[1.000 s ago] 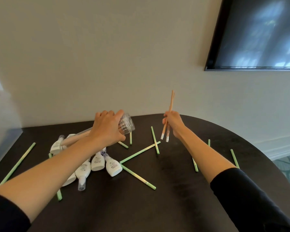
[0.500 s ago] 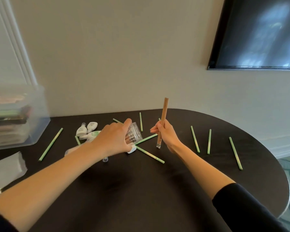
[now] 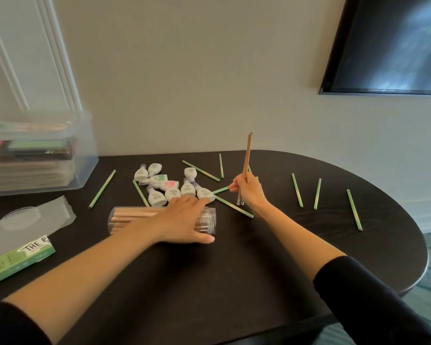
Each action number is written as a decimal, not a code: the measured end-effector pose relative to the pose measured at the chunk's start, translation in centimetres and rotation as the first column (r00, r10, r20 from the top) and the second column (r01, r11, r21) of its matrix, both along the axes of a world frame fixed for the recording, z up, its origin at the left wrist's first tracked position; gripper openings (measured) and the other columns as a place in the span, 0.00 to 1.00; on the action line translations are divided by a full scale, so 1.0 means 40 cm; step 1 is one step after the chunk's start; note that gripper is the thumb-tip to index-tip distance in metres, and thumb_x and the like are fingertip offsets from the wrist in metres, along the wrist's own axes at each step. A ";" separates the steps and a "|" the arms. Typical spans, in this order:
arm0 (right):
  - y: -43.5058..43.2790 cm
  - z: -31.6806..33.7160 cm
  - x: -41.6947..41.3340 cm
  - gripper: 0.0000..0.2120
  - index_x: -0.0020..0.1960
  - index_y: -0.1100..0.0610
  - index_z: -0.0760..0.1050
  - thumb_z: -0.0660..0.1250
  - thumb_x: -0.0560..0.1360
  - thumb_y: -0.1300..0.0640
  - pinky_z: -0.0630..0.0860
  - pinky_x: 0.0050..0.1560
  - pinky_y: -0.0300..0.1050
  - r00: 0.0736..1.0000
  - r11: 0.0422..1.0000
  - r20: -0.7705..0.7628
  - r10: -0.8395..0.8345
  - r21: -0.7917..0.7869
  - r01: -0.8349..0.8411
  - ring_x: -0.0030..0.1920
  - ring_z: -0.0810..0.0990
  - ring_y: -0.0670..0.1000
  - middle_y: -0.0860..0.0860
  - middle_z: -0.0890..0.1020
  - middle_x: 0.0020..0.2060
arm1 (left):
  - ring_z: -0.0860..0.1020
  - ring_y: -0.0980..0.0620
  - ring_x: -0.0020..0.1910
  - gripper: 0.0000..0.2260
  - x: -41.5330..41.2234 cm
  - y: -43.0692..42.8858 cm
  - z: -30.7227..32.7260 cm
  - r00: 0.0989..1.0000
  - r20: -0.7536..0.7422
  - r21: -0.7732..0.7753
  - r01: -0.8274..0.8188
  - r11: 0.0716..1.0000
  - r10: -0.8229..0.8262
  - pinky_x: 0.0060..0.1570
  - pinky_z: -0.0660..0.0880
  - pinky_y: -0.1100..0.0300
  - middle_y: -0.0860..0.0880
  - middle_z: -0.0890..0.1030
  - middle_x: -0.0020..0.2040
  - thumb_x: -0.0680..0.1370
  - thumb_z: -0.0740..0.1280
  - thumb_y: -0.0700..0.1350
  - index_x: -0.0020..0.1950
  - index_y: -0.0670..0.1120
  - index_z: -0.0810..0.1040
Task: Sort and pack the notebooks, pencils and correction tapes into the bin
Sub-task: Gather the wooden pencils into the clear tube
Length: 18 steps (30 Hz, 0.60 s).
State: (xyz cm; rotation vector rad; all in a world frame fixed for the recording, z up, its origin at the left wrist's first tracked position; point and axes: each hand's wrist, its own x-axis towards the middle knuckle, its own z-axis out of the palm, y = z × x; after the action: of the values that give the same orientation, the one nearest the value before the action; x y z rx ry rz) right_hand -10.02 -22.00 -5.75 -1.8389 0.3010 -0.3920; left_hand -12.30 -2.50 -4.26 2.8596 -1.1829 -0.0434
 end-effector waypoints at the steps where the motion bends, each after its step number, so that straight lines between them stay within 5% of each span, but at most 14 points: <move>1: 0.002 0.003 -0.001 0.09 0.50 0.60 0.69 0.51 0.82 0.59 0.72 0.57 0.44 1.000 1.000 0.018 -0.009 0.006 0.009 0.42 0.78 0.48 0.55 0.79 0.40 | 0.62 0.47 0.67 0.39 0.008 0.007 0.015 0.997 -0.073 -0.011 -0.020 1.000 0.019 0.64 0.58 0.53 0.48 0.65 0.69 0.70 0.66 0.64 0.74 0.49 0.54; 6: 0.010 0.019 -0.007 0.08 0.50 0.59 0.69 0.51 0.82 0.60 0.73 0.47 0.37 0.999 1.000 0.046 0.001 0.004 -0.001 0.36 0.76 0.44 0.50 0.77 0.35 | 0.69 0.49 0.63 0.33 0.032 0.047 0.038 0.970 -0.229 0.118 -0.058 0.991 0.084 0.60 0.66 0.57 0.48 0.70 0.66 0.72 0.71 0.51 0.73 0.49 0.58; 12: 0.002 0.008 -0.002 0.09 0.50 0.60 0.69 0.51 0.82 0.60 0.71 0.49 0.37 1.000 0.999 0.018 0.012 -0.041 -0.011 0.35 0.76 0.44 0.50 0.77 0.34 | 0.63 0.46 0.66 0.32 0.037 0.042 0.014 0.972 0.234 0.072 -0.015 0.997 -0.002 0.62 0.60 0.50 0.47 0.65 0.66 0.74 0.65 0.57 0.73 0.54 0.54; 18: -0.008 -0.006 0.008 0.08 0.47 0.57 0.69 0.52 0.81 0.60 0.72 0.48 0.37 1.000 0.996 0.007 -0.011 -0.093 0.011 0.35 0.75 0.45 0.50 0.76 0.34 | 0.65 0.48 0.60 0.31 0.052 0.056 -0.035 0.978 0.205 0.060 -0.044 0.997 0.030 0.58 0.62 0.53 0.48 0.66 0.64 0.75 0.63 0.58 0.73 0.52 0.53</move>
State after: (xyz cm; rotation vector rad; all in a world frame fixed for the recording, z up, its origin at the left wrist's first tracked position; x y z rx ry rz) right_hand -9.70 -22.32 -5.98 -1.9271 0.2927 -0.4261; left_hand -10.20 -0.24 -5.67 3.0009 -1.1796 0.2223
